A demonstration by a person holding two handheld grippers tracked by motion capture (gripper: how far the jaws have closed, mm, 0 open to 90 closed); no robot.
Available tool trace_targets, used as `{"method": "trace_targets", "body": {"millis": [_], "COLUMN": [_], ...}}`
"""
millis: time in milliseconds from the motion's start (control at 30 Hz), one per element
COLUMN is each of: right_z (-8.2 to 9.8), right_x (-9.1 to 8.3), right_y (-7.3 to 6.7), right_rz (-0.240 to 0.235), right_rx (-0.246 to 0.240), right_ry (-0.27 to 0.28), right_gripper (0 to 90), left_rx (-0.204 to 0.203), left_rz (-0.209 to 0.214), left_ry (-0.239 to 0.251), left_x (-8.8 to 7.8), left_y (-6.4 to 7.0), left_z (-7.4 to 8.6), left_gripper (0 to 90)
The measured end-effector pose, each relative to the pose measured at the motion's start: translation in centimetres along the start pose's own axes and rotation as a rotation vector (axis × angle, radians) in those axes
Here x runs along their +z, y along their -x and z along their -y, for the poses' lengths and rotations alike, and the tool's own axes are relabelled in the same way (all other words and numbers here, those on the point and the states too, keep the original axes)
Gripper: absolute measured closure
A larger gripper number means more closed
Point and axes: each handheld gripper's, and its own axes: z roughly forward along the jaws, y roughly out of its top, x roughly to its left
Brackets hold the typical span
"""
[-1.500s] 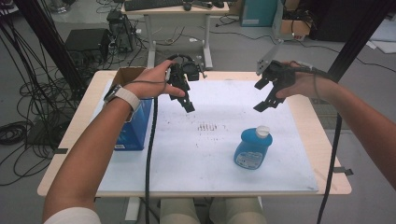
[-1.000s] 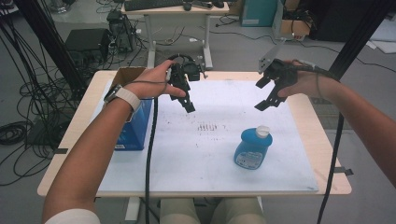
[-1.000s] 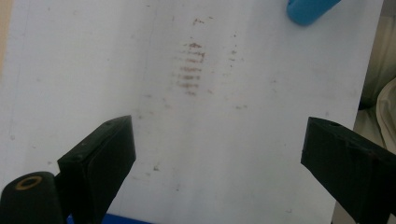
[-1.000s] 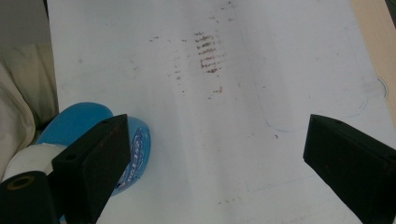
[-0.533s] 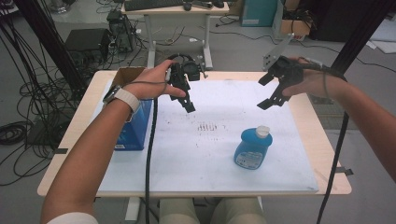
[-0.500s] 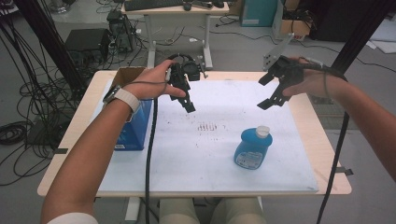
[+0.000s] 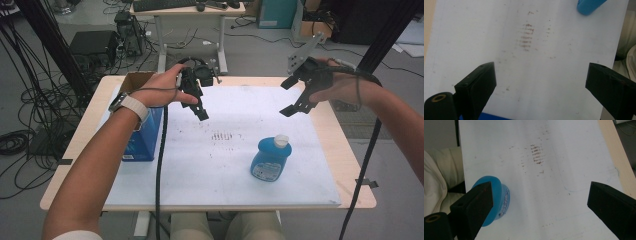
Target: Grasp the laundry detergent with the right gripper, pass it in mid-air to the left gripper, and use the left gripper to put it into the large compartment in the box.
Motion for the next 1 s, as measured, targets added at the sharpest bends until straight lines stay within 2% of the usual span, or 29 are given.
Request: {"method": "trace_targets", "body": {"millis": [33, 100, 233, 267, 300, 367, 433, 467, 500, 533, 567, 633, 767, 1000], "right_z": [0.1, 0.1, 0.5, 0.5, 0.5, 0.6, 0.6, 0.7, 0.8, 0.8, 1.0, 1.0, 1.6, 2.6], "right_x": [-0.3, -0.5, -0.9, -0.9, -0.9, -1.1, -1.2, -1.4, -1.4, -1.4, -1.4, -1.4, -1.2, -1.5], "right_y": [-0.2, -0.6, -1.0, -1.4, -1.4, -1.7, -1.9, -1.9, -2.2, -2.5, -2.5, -2.7, -3.3, -4.3], "right_rz": [-0.004, -0.005, -0.008, -0.007, -0.007, -0.005, -0.006, -0.007, -0.008, -0.009, -0.011, -0.013, -0.027, -0.007], "right_rx": [0.000, 0.039, 0.019, 0.045, 0.045, 0.025, 0.026, 0.003, 0.004, 0.030, 0.007, 0.008, 0.036, 0.057], "right_ry": [0.001, 0.018, 0.006, 0.014, 0.014, 0.013, 0.015, 0.004, 0.030, 0.025, 0.024, 0.028, 0.037, 0.057], "right_gripper": [6.5, 6.1, 5.9, 5.3, 5.3, 4.7, 4.2, 4.2, 3.8, 3.9, 3.9, 4.0, 4.0, 4.0], "left_rx": [0.003, 0.001, -0.006, -0.004, -0.004, -0.004, -0.001, -0.001, 0.000, 0.002, 0.004, 0.004, 0.002, -0.002], "left_rz": [0.001, -0.003, -0.005, -0.006, -0.006, -0.004, -0.005, -0.005, -0.004, -0.006, -0.006, -0.005, -0.006, -0.007], "left_ry": [0.000, 0.000, 0.002, 0.002, 0.002, 0.002, 0.001, 0.000, 0.001, 0.000, -0.001, -0.002, -0.001, -0.003], "left_x": [0.0, -0.1, -0.1, -0.1, -0.1, -0.1, -0.1, -0.1, -0.1, -0.1, 0.0, 0.0, -0.1, -0.1], "left_y": [0.0, 0.0, 0.0, 0.0, 0.0, 0.0, 0.1, 0.1, 0.1, 0.1, 0.1, 0.1, 0.2, 0.2], "left_z": [0.0, 0.1, 0.2, 0.2, 0.2, 0.1, 0.1, 0.1, 0.0, 0.0, 0.0, 0.0, -0.1, 0.0], "left_gripper": [9.6, 9.6, 8.8, 8.5, 8.2, 8.1, 8.1, 8.1, 8.2, 8.2, 8.2, 8.2, 8.4, 8.6]}}
